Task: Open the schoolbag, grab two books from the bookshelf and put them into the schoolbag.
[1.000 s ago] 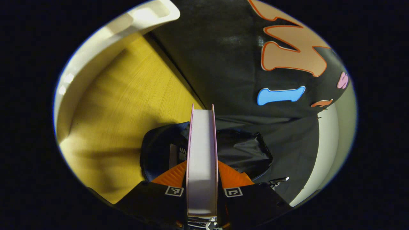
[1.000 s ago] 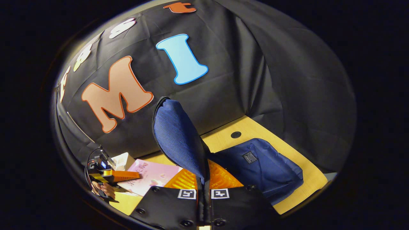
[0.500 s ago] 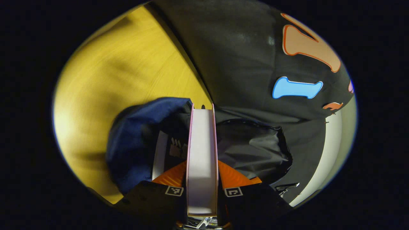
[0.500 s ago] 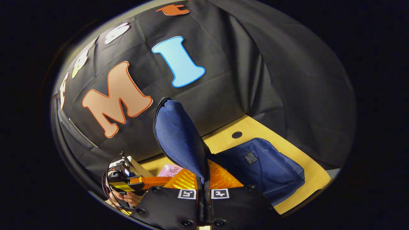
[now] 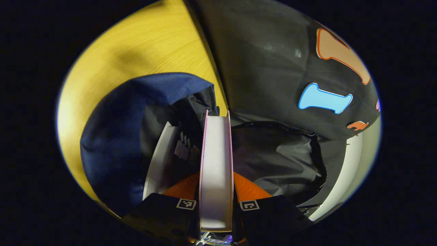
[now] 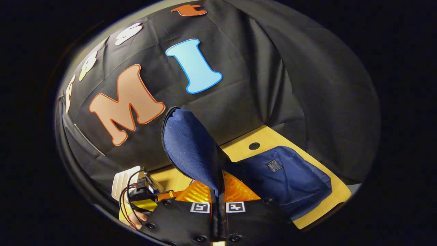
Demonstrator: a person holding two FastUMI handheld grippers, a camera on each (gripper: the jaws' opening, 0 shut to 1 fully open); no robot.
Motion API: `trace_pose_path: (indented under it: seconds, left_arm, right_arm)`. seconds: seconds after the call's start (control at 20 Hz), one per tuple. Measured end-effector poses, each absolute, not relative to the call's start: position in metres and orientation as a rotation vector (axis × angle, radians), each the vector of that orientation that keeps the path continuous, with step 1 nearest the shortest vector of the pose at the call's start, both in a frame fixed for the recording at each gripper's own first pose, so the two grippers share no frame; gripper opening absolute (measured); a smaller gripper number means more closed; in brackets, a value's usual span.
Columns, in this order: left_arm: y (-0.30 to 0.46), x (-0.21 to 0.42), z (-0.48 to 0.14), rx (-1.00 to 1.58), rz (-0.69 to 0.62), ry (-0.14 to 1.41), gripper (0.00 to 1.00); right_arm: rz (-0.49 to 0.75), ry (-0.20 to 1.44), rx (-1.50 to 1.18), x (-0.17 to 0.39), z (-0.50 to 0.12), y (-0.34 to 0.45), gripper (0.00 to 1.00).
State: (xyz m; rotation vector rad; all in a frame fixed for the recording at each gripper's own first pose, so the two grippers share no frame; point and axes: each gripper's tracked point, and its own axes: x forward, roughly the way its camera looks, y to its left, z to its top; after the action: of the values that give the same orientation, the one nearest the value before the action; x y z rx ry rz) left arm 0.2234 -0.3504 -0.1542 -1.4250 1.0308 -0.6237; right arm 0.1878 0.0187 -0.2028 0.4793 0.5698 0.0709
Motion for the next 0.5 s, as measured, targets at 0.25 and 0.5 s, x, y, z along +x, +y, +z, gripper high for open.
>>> trace_pose_path:
  seconds: [0.25,0.5]
  left_arm:
    - [-0.379,0.207,-0.166,-1.457,-0.614,1.059,0.32]
    - [-0.385,0.206,-0.167,-1.444,-0.615,1.057,0.34]
  right_arm:
    - [0.094,0.573,0.443,0.188,-0.203,0.023,0.03]
    - [0.089,0.572,0.445,0.189,-0.201,0.018,0.03]
